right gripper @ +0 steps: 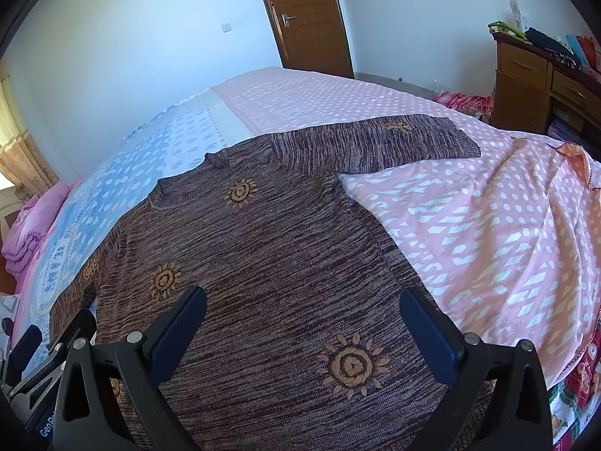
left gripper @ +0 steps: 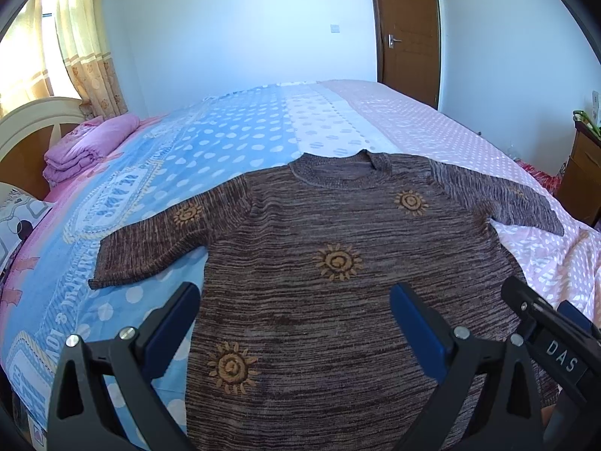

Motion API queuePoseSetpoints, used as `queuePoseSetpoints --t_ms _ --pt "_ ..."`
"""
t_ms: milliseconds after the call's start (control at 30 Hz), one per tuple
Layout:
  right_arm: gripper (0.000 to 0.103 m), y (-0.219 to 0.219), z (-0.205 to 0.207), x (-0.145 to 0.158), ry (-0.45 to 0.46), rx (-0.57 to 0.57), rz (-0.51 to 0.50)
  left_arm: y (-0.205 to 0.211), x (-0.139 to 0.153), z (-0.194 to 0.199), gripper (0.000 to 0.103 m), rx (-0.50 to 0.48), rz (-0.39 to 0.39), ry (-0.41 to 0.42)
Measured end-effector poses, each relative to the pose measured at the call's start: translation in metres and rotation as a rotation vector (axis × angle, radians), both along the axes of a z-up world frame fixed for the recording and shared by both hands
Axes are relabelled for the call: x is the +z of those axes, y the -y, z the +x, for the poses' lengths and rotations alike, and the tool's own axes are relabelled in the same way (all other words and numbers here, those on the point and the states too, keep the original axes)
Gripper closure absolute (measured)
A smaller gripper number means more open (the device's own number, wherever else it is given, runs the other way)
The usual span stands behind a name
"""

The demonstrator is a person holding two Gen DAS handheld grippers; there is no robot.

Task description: Fold small clothes

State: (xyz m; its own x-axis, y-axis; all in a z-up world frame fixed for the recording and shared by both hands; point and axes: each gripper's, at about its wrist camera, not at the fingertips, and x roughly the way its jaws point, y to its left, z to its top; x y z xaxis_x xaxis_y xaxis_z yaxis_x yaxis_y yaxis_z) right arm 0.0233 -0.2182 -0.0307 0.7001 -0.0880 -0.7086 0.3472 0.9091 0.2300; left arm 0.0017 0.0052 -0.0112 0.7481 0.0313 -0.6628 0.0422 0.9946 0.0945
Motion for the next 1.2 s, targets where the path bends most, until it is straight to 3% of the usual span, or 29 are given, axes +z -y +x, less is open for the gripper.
queuePoseSetpoints --t_ms 1200 --pt "0.001 0.0017 0.0005 0.0030 0.000 0.001 0.002 -0.0031 -0.0005 0.0026 0.000 0.002 -0.038 -0.014"
